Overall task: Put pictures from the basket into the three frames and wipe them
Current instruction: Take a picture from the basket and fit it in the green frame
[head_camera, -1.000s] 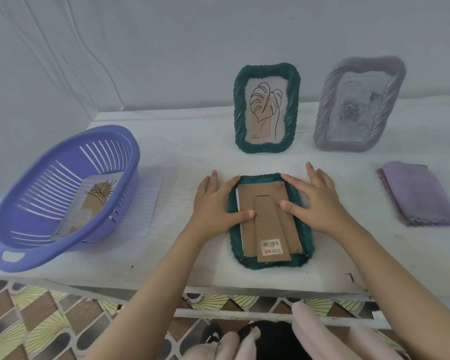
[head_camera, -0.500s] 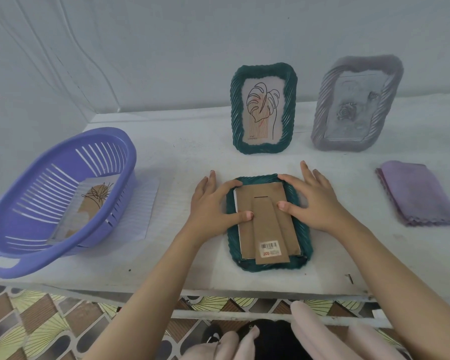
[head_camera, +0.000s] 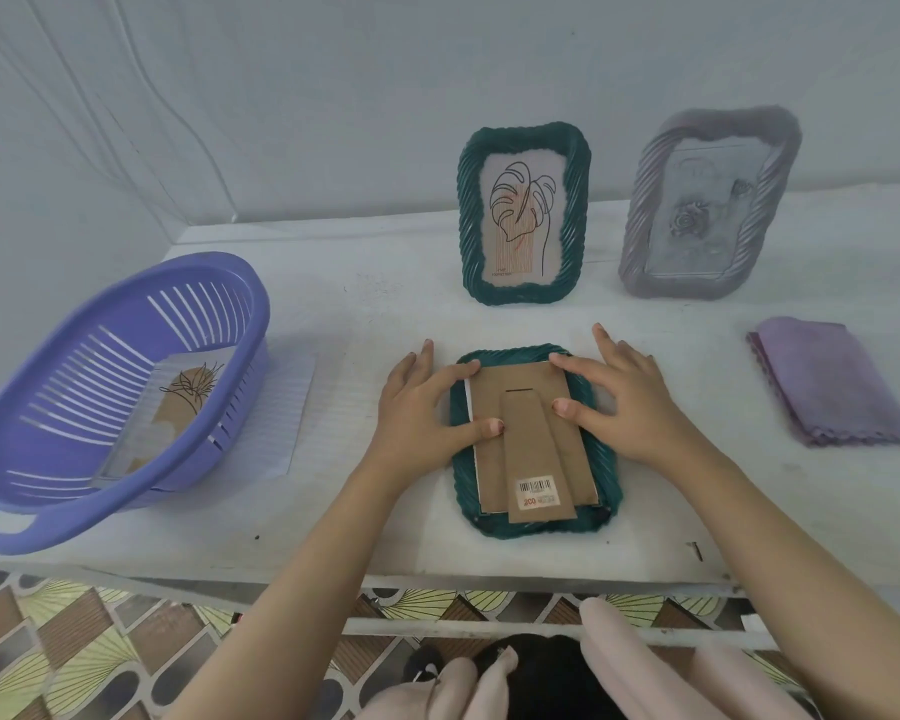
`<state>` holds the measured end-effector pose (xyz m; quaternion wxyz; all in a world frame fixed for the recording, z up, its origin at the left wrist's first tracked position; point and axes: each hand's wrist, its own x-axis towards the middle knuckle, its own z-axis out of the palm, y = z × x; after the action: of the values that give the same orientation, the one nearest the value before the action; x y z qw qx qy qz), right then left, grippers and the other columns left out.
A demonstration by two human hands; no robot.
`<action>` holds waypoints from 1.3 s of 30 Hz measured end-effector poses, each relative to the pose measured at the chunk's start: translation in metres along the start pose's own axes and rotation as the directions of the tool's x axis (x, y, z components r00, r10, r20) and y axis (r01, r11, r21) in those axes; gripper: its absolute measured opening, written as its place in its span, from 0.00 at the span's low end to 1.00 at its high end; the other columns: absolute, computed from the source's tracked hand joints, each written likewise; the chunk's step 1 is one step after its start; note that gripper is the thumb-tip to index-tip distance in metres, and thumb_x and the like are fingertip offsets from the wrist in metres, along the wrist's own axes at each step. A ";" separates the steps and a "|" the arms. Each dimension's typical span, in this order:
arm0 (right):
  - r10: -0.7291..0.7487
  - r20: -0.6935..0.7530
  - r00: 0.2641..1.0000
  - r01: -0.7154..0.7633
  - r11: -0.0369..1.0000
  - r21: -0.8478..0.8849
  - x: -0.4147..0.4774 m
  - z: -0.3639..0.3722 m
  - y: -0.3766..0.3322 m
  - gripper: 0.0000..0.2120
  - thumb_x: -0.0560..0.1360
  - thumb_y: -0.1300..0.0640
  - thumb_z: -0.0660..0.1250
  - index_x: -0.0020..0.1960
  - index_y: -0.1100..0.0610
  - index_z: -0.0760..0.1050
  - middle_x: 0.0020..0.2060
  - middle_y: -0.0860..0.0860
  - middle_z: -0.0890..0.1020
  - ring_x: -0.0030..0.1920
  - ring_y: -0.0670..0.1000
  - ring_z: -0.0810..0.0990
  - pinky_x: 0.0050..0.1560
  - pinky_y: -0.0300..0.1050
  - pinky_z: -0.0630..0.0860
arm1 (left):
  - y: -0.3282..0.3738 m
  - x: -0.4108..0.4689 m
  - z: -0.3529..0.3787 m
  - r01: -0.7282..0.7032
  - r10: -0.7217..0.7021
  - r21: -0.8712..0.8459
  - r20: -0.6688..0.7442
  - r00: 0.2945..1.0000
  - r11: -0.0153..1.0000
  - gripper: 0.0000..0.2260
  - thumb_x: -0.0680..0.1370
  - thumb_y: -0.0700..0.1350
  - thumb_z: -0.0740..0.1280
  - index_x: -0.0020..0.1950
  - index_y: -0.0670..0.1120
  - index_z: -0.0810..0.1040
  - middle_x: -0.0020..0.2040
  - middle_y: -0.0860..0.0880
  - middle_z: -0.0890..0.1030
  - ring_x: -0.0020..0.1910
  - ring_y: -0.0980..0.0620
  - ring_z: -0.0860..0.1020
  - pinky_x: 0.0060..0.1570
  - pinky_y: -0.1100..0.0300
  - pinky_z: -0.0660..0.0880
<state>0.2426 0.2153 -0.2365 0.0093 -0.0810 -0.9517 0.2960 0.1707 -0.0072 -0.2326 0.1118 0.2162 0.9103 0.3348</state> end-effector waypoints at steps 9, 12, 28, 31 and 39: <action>-0.120 -0.107 0.987 0.135 0.980 0.144 -0.059 -0.005 -0.004 0.14 0.73 0.47 0.68 0.55 0.33 0.72 0.72 0.38 0.56 0.74 0.43 0.50 0.71 0.43 0.47 | 0.004 -0.036 0.000 -0.252 0.239 -0.087 -0.137 0.961 0.964 0.14 0.75 0.45 0.68 0.59 0.55 0.77 0.67 0.57 0.70 0.67 0.57 0.64 0.68 0.58 0.60; -0.172 -0.036 0.984 0.175 0.977 0.124 -0.083 -0.003 0.001 0.14 0.69 0.39 0.63 0.54 0.26 0.71 0.73 0.37 0.56 0.74 0.40 0.50 0.70 0.43 0.50 | 0.000 -0.056 0.000 -0.299 0.301 -0.078 0.005 0.954 0.951 0.13 0.75 0.44 0.67 0.58 0.55 0.78 0.66 0.60 0.70 0.68 0.59 0.63 0.66 0.64 0.59; -0.241 0.071 0.968 0.247 0.966 -0.076 -0.082 -0.015 -0.003 0.16 0.65 0.32 0.63 0.50 0.34 0.78 0.72 0.33 0.52 0.73 0.40 0.48 0.71 0.44 0.47 | -0.003 -0.061 -0.020 -0.444 0.358 0.271 0.313 0.880 0.854 0.23 0.73 0.58 0.59 0.68 0.59 0.68 0.71 0.61 0.65 0.70 0.59 0.62 0.71 0.57 0.51; -0.261 0.096 0.961 0.270 0.958 -0.096 -0.076 -0.018 -0.005 0.13 0.66 0.37 0.68 0.49 0.38 0.80 0.71 0.34 0.53 0.72 0.39 0.48 0.71 0.42 0.44 | 0.002 -0.057 -0.025 -0.507 0.384 0.395 0.352 0.854 0.766 0.25 0.72 0.62 0.54 0.66 0.57 0.72 0.68 0.57 0.70 0.67 0.55 0.69 0.68 0.54 0.56; -0.430 0.042 0.902 0.429 0.878 -0.210 -0.076 -0.014 -0.005 0.18 0.70 0.38 0.58 0.47 0.45 0.83 0.71 0.47 0.64 0.70 0.50 0.59 0.67 0.52 0.57 | 0.012 -0.056 -0.027 -0.623 0.460 0.582 0.423 0.781 0.523 0.21 0.73 0.57 0.54 0.59 0.53 0.79 0.58 0.53 0.80 0.55 0.52 0.79 0.57 0.51 0.73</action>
<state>0.3175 0.2065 -0.2201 0.0685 0.1306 -0.9722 0.1820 0.2139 -0.0406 -0.2009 0.0099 0.5503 0.8339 -0.0403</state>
